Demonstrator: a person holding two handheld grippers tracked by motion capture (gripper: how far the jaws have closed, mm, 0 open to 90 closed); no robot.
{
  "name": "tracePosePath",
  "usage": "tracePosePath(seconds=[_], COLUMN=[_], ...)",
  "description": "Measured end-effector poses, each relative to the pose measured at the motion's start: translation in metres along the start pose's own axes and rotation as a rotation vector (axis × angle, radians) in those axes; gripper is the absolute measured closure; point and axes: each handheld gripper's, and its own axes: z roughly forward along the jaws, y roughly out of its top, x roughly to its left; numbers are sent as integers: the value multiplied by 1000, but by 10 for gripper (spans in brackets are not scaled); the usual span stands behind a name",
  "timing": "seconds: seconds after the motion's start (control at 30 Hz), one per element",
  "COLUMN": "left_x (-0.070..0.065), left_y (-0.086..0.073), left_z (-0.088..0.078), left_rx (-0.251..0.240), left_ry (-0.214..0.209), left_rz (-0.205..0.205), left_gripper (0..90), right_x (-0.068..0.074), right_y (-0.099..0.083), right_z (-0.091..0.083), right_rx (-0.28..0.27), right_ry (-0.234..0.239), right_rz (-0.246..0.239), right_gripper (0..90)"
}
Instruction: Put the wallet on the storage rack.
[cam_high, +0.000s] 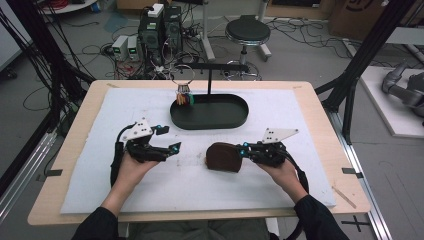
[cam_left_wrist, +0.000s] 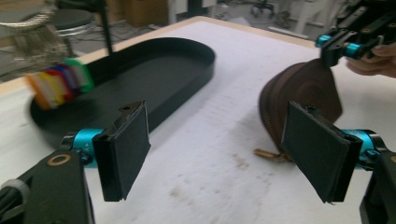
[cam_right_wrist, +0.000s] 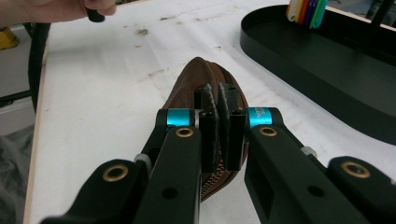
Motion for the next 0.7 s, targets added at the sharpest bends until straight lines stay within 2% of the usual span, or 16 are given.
tracePosePath(seconds=[0.17, 0.3, 0.43, 0.57, 0.7], left_x=[-8, -12, -15, -17, -16], left_y=[2, 3, 5, 4, -1], left_z=[22, 39, 55, 73, 87], left_rx=[24, 53, 58, 83, 89], left_ry=[-86, -125, -173, -231, -289], left_rz=[-9, -12, -19, -31, -67], left_gripper=[234, 244, 276, 276, 277], right_x=[2, 3, 4, 4, 4], right_y=[1, 1, 1, 1, 1], right_z=[-1, -2, -2, -3, -3], right_rx=[5, 2, 2, 4, 4], right_ry=[12, 24, 32, 45, 53], right_rz=[-25, -30, -35, -44, -52], right_gripper=[885, 885, 884, 884, 884])
